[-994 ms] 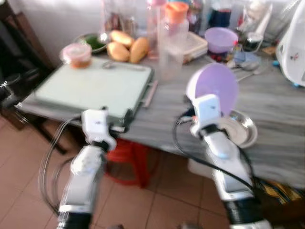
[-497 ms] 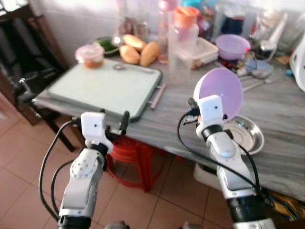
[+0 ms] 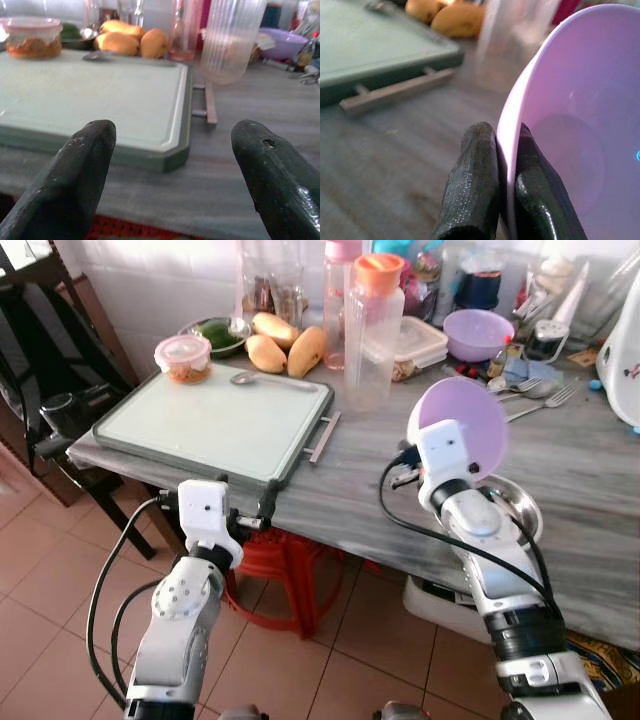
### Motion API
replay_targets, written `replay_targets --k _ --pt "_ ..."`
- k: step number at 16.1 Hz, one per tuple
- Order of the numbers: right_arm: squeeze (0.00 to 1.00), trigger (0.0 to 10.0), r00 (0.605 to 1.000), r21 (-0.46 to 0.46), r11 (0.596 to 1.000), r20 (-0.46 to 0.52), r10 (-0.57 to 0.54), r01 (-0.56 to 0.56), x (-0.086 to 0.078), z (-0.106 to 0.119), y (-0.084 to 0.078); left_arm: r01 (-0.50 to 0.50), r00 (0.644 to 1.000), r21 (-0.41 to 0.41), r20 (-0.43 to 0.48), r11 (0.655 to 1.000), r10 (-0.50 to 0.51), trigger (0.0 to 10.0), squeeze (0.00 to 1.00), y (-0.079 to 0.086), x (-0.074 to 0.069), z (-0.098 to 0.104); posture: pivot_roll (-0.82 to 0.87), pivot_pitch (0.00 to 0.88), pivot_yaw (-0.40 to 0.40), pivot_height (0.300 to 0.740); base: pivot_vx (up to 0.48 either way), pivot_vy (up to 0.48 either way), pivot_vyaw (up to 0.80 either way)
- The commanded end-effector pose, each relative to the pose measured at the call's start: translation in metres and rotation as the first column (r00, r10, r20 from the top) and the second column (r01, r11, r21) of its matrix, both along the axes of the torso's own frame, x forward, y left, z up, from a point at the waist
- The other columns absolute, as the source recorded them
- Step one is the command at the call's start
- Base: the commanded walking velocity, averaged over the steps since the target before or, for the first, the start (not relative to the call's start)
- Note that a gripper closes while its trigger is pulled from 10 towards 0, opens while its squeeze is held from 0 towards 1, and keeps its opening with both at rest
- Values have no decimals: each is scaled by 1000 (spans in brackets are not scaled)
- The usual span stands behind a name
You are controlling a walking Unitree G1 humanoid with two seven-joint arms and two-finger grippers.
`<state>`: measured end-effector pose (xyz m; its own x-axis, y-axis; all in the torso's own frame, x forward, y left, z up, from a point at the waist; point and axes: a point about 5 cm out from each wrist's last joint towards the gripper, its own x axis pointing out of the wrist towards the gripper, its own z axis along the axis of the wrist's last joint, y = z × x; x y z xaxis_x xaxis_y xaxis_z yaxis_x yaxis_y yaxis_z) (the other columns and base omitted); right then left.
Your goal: Setting the table
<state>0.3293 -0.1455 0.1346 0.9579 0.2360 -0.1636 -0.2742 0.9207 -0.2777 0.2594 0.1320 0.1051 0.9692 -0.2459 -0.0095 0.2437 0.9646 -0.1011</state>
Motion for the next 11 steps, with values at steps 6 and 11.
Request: replay_targets --k 6,11 --pt "0 10000 997 -40 996 -7 74 -74 5 3 9 10 1000 24 -14 1000 -9 10000 0 0 -2 1 -10 33 51 740 0 0 0" --pt "0 10000 995 -68 993 -28 92 -93 10 0 7 16 999 36 -31 999 -15 10000 0 -2 0 -1 -11 19 52 740 0 0 0"
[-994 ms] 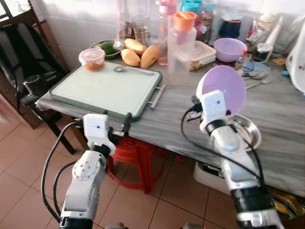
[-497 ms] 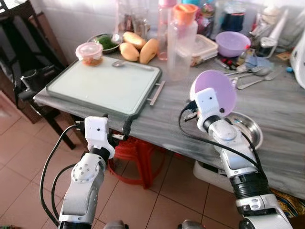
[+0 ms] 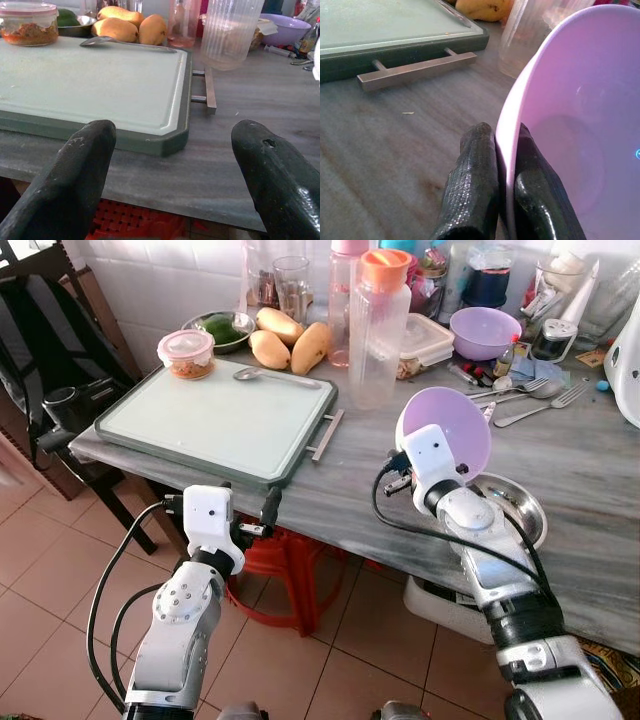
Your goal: Setting the table
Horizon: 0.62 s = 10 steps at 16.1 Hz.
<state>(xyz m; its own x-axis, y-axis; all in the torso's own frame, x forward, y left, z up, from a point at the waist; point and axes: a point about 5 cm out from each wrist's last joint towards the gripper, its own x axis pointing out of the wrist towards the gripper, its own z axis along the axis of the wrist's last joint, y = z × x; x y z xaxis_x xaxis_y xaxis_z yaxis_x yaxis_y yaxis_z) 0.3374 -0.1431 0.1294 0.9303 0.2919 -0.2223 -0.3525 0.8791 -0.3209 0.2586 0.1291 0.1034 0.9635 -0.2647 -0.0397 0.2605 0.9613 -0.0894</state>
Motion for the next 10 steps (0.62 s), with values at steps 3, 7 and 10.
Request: replay_targets --k 3,7,10 --pt "0 10000 999 -22 998 -4 51 -51 3 1 8 -7 1000 27 -12 1000 7 10000 0 1 2 0 -7 14 50 740 0 0 0" --pt "0 10000 996 -50 996 -49 73 -75 2 -7 8 -11 1000 32 -22 999 11 10000 0 1 2 -1 -8 17 50 740 0 0 0" --pt "0 10000 994 -63 993 -52 96 -99 2 -6 9 -7 999 41 -43 999 9 10000 0 0 2 -4 -14 20 50 740 0 0 0"
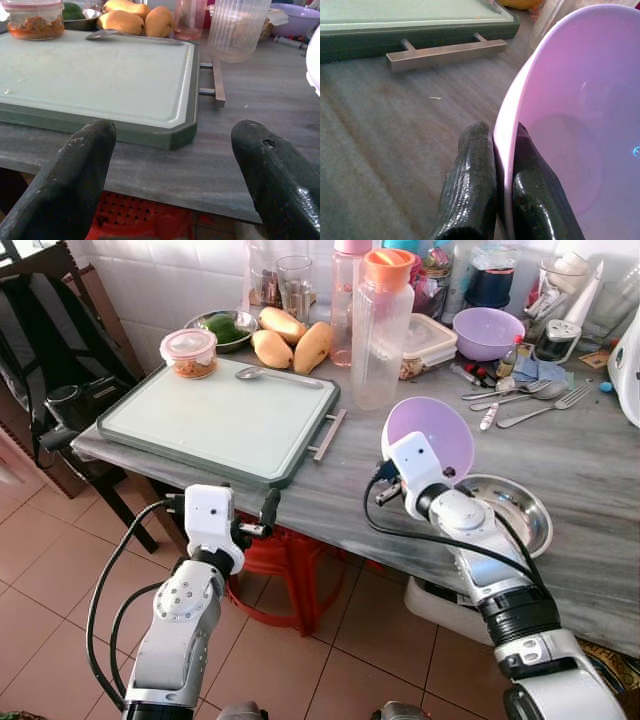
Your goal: Setting the table
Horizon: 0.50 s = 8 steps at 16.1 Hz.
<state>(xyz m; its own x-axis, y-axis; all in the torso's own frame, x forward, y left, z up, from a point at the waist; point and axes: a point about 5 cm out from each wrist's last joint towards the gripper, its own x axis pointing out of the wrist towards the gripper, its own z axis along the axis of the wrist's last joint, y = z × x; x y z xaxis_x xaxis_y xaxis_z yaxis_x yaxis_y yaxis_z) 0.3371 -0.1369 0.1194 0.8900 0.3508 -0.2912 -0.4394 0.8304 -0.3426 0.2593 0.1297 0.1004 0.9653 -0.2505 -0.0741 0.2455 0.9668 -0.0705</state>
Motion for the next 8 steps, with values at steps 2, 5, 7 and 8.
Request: replay_targets --k 2,5,7,8 --pt "0 10000 1000 -13 1000 4 27 -27 1 3 4 10 1000 18 -21 1000 -10 10000 0 -1 0 -3 -13 22 51 740 0 0 0" --pt "447 10000 1000 4 1000 -3 31 -31 0 4 5 14 999 23 -32 1000 -13 10000 0 -2 0 -4 -14 22 53 740 0 0 0" --pt "1000 10000 999 15 999 -2 43 -43 1 6 6 18 999 28 -39 999 -17 10000 0 -3 1 -5 -14 22 52 740 0 0 0" --pt "1000 10000 999 14 999 0 45 -45 1 7 7 18 999 28 -40 999 -17 10000 0 -2 1 -5 -15 22 51 740 0 0 0"
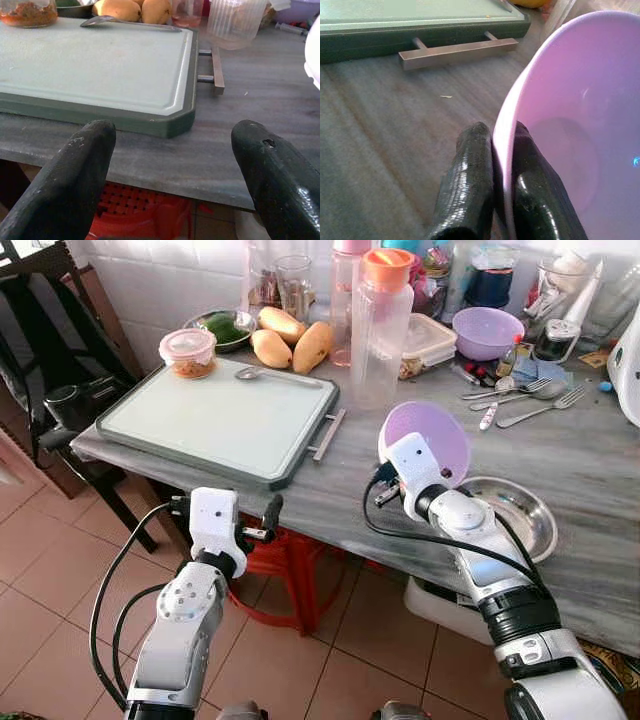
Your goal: Setting the table
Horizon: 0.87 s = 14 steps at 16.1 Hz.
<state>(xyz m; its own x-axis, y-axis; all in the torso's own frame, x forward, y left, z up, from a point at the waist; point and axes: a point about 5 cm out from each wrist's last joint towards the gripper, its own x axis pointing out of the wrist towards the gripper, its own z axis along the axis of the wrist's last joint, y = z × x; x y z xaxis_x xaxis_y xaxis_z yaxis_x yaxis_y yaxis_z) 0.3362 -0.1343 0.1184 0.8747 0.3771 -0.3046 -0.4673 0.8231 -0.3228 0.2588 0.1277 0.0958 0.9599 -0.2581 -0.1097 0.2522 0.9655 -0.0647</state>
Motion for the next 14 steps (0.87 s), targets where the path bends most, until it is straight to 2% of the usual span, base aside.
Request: replay_targets --k 1,9,14 --pt "1000 10000 999 2 1000 21 24 -24 1 8 5 9 1000 15 -11 1000 -9 10000 0 -1 1 -1 -16 21 51 740 0 0 0" --pt "1000 10000 999 -2 999 30 38 -38 2 14 6 20 998 29 -52 999 -18 10000 0 -2 3 -6 -20 13 53 740 0 0 0" --pt "1000 10000 996 -57 995 -38 79 -81 -3 4 5 29 997 36 -76 999 -26 10000 0 -3 3 -10 -20 10 52 740 0 0 0"
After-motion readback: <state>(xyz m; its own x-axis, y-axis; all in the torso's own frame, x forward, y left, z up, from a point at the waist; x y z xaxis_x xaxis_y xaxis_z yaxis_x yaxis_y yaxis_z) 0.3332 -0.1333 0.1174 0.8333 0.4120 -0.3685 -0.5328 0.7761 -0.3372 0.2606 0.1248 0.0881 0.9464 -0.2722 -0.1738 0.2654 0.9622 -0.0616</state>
